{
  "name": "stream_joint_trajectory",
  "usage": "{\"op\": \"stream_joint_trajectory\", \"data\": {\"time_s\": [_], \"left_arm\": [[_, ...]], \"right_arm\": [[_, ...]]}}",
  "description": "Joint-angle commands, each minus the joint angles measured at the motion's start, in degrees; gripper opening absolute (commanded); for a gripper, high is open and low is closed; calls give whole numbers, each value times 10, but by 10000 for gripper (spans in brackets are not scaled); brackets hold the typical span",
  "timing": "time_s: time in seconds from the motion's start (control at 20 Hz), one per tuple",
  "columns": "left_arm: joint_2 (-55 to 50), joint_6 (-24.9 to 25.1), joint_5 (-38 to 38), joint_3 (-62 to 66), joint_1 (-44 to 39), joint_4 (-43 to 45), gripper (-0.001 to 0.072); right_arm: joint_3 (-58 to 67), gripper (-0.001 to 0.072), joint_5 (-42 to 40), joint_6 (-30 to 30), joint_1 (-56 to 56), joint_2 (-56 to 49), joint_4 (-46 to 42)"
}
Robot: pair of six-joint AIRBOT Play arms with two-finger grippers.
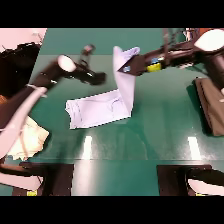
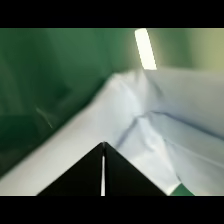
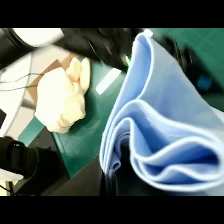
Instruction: Fold the shirts.
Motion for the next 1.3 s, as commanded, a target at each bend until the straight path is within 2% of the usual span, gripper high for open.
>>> {"op": "stream_joint_trajectory", "data": {"time_s": [0.0, 0.05, 0.15, 0.2, 0.25, 0.3, 0.45, 0.55, 0.85, 0.9, 0.95, 1.0, 1.25], "left_arm": [[118, -2, -43, 0, 110, 82, 21], [147, -3, -49, 0, 135, 99, 21], [193, -2, -59, 0, 179, 115, 21], [208, -2, -65, 0, 195, 116, 21], [219, -2, -68, 0, 209, 117, 21], [226, -2, -71, 0, 217, 117, 21], [229, -2, -91, 0, 219, 120, 21], [229, -2, -101, 0, 219, 119, 21], [229, 2, -125, 0, 218, 119, 21], [229, 2, -126, 0, 218, 117, 21], [229, 2, -126, 0, 218, 113, 21], [229, 2, -126, 0, 218, 105, 21], [228, 2, -127, 0, 218, 88, 21]], "right_arm": [[1, 19, -99, -25, 111, -50, 0], [1, 26, -140, -26, 146, -71, 0], [1, 154, -222, -40, 207, -115, 1], [9, 181, -244, -48, 232, -136, 0], [26, 300, -243, -50, 248, -156, 0], [51, 383, -223, -50, 259, -175, -1], [112, 384, -122, -44, 243, -189, -52], [104, 383, -75, -28, 203, -167, -88], [-102, 387, -52, 5, -5, -67, -127], [-137, 437, -55, 5, -43, -62, -126], [-162, 622, -55, 12, -73, -65, -125], [-180, 667, -54, 21, -100, -75, -123], [-170, 663, -17, 20, -108, -179, -53]]}}
